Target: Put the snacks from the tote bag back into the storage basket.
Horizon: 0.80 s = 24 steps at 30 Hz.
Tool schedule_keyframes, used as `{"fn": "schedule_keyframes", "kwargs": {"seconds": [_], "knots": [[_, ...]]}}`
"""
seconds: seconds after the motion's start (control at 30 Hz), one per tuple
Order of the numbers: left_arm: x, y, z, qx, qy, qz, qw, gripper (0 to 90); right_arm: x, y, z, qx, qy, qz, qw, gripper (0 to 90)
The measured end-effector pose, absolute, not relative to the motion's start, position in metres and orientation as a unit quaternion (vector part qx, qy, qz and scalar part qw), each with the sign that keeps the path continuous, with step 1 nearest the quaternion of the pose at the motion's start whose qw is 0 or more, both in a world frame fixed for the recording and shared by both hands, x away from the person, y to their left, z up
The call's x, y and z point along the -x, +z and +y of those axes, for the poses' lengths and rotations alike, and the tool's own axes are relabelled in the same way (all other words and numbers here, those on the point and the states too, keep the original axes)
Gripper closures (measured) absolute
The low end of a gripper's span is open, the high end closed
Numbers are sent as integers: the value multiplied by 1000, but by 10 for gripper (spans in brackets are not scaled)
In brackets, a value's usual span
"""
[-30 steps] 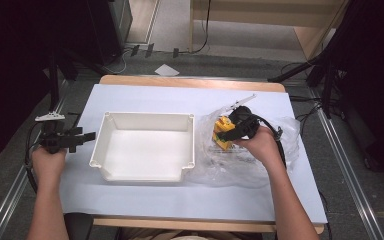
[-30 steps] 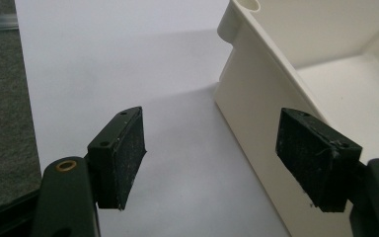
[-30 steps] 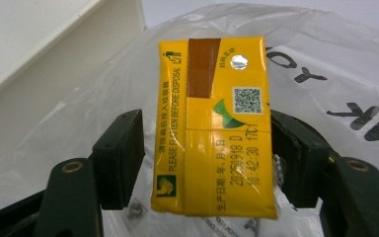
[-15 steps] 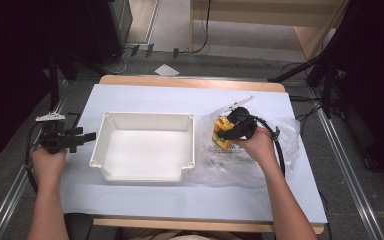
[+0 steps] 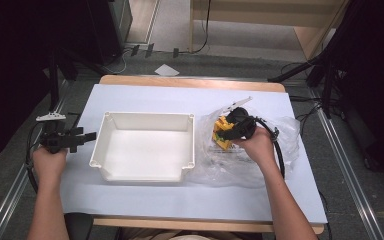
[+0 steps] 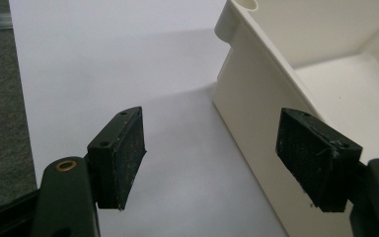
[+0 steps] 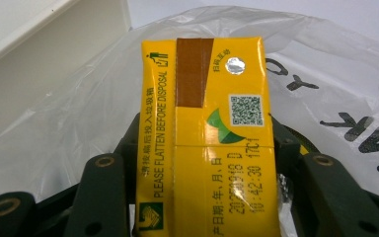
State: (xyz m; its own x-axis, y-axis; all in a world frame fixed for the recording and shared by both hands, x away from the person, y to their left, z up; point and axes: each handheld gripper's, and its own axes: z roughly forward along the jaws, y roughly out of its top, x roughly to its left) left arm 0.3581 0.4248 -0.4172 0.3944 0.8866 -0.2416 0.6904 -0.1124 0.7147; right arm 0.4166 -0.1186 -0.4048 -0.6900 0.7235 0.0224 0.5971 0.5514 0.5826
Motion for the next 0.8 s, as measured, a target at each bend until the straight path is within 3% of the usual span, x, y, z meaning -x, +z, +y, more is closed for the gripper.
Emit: {"fn": "schedule_keyframes", "kwargs": {"seconds": [0.8], "knots": [[-359,-417,425,-734,123,536,399,284,-410,-382,-124,-366,305,871,122,521]]}}
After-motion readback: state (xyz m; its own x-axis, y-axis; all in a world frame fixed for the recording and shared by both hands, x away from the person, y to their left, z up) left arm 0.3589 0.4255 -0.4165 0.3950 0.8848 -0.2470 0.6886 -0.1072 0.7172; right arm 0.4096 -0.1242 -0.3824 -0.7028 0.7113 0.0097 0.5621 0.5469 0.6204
